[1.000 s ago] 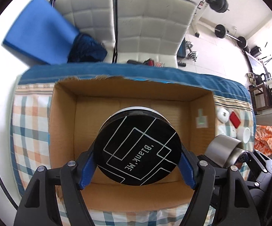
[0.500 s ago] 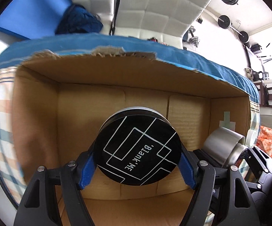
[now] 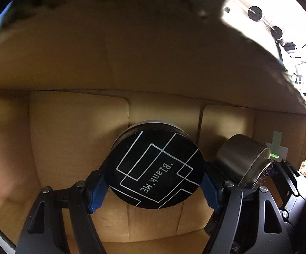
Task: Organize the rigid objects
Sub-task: 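Carry the black tin and steel canister with both tools into the cardboard box, then open both tools, releasing the tin and canister inside the box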
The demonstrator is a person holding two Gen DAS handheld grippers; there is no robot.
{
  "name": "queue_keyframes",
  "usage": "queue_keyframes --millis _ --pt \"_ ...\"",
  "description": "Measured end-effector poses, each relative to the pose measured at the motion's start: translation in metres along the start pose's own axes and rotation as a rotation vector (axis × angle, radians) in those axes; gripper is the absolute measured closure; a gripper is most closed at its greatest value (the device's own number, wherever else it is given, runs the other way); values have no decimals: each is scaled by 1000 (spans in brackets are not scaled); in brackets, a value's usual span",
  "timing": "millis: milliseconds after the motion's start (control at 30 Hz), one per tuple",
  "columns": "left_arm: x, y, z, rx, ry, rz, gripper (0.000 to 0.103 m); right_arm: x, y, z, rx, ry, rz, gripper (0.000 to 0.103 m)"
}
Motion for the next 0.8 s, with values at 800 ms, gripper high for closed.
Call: queue_keyframes --millis 800 --pt "8 -67 -17 91 0 101 1 -9 -34 -15 -18 20 -39 17"
Point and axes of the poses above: each gripper's, at about its wrist camera, not at the fingertips, and y roughly the way its jaws point, x to its right, z to its top, the point moved 9 cm from there along y, roughly the way its jaws point, and after that the axes turned 10 degrees about -z, right-handed, at the moved point
